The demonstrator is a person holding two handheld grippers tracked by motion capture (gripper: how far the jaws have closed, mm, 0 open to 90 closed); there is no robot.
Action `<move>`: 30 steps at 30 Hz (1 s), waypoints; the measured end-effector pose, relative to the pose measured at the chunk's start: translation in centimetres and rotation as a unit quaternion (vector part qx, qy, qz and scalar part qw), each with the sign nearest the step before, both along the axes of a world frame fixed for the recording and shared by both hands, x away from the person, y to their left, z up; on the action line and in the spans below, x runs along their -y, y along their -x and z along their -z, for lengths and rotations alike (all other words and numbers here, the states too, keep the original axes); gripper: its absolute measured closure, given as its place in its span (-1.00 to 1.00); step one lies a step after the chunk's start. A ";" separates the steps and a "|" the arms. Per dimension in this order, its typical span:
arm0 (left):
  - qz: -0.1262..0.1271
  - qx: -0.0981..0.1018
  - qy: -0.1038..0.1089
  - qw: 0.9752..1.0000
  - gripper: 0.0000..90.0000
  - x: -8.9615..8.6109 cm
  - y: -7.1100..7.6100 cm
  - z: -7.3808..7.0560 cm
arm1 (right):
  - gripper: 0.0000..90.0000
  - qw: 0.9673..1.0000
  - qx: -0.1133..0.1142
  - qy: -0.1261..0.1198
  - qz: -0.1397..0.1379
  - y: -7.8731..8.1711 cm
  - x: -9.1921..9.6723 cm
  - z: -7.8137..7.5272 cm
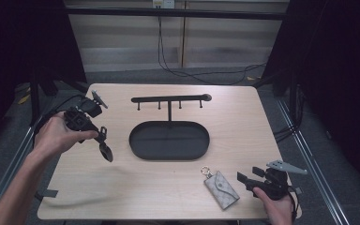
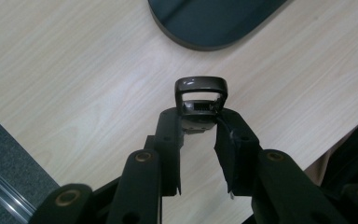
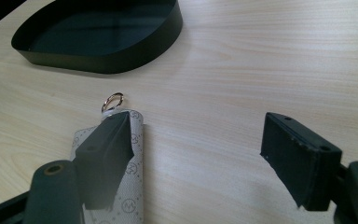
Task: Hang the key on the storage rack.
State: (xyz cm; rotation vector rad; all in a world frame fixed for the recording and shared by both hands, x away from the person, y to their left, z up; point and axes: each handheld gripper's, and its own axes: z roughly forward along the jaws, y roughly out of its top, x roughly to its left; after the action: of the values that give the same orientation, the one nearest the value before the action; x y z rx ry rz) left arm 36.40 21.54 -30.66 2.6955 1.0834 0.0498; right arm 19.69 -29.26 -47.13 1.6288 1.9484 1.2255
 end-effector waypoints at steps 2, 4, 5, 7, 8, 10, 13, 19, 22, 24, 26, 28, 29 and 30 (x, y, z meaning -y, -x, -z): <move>-0.003 0.005 -0.008 1.000 0.58 0.4 -0.1 -0.2 | -0.45 1.000 0.000 0.000 0.000 0.0 0.0 0.0; -0.002 0.000 -0.003 1.000 0.58 0.7 -0.2 -0.3 | -0.45 1.000 0.000 0.000 0.000 0.0 0.0 0.0; -0.002 0.002 -0.007 1.000 0.58 0.8 -0.3 -0.4 | -0.45 1.000 0.000 0.001 0.000 0.0 0.0 0.0; -0.003 0.001 -0.005 1.000 0.58 1.1 -0.4 -0.5 | -0.45 1.000 0.001 0.000 0.000 0.0 0.0 0.0; -0.005 0.003 -0.009 1.000 0.58 1.2 -0.5 -0.6 | -0.45 1.000 0.001 0.000 -0.001 0.0 0.0 0.0; -0.003 -0.001 -0.008 1.000 0.58 1.5 -0.7 -0.6 | -0.46 1.000 0.000 0.000 -0.002 0.0 0.0 0.0; -0.001 -0.001 -0.010 1.000 0.58 2.1 -0.9 -0.8 | -0.46 1.000 0.000 0.000 -0.002 0.0 0.0 0.0; 0.002 -0.007 -0.011 1.000 0.58 3.4 -1.4 -0.9 | -0.46 1.000 0.001 0.001 -0.003 0.0 0.0 0.0; 0.001 -0.009 -0.010 1.000 0.58 3.7 -1.7 -0.8 | -0.46 1.000 0.001 0.000 -0.003 0.0 0.0 0.0; 0.000 -0.010 -0.014 1.000 0.58 4.1 -2.0 -0.8 | -0.46 1.000 0.001 -0.001 -0.003 0.0 0.0 0.0; 0.001 -0.013 -0.013 1.000 0.58 4.5 -2.3 -0.5 | -0.46 1.000 0.001 0.001 -0.004 0.0 0.0 0.0; 0.001 -0.019 -0.012 1.000 0.58 4.9 -2.7 -0.2 | -0.46 1.000 0.001 0.001 -0.004 0.0 0.0 0.0; 0.003 -0.021 -0.017 1.000 0.58 5.2 -3.0 0.0 | -0.46 1.000 0.001 0.001 -0.004 0.0 0.0 0.0; 0.005 -0.022 -0.018 1.000 0.58 5.4 -3.1 0.1 | -0.46 1.000 0.001 0.001 -0.004 0.0 0.0 0.0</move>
State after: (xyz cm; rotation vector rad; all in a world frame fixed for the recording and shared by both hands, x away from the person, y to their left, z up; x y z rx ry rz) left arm 39.49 16.15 -30.72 2.7460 1.0905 0.0087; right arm 19.69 -29.21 -47.09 1.6192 1.9561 1.2284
